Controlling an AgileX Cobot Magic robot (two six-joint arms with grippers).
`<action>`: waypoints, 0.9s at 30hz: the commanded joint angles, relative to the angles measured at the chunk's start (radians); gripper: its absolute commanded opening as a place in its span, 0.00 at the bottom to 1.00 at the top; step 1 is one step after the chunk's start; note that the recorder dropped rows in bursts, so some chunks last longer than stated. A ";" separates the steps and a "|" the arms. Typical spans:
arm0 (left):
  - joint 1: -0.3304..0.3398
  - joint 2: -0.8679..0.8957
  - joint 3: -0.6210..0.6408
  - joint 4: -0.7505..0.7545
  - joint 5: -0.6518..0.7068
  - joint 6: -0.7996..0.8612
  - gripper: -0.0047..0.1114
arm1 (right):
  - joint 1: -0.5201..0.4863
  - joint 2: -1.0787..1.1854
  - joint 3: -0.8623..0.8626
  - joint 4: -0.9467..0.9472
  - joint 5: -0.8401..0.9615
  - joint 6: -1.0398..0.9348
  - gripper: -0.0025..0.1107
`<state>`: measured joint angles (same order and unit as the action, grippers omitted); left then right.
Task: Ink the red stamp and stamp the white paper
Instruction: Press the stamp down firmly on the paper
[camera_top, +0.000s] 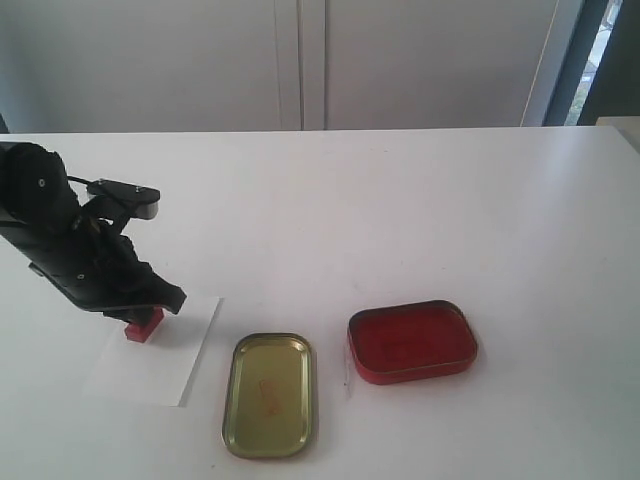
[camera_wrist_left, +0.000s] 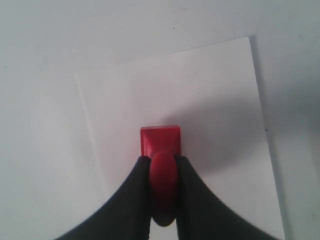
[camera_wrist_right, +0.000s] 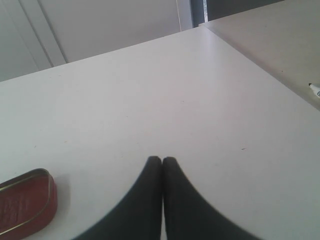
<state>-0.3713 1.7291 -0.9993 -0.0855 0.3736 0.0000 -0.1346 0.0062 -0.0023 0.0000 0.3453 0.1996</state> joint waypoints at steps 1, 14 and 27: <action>-0.003 -0.007 0.003 -0.008 -0.006 0.000 0.04 | -0.005 -0.006 0.002 0.000 -0.003 0.000 0.02; -0.003 0.088 0.003 0.031 -0.040 0.000 0.04 | -0.005 -0.006 0.002 0.000 -0.003 0.000 0.02; -0.001 0.134 0.003 0.031 0.014 0.000 0.04 | -0.005 -0.006 0.002 0.000 -0.003 0.000 0.02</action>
<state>-0.3713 1.8121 -1.0215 -0.0589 0.2994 0.0000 -0.1346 0.0062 -0.0023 0.0000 0.3453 0.1996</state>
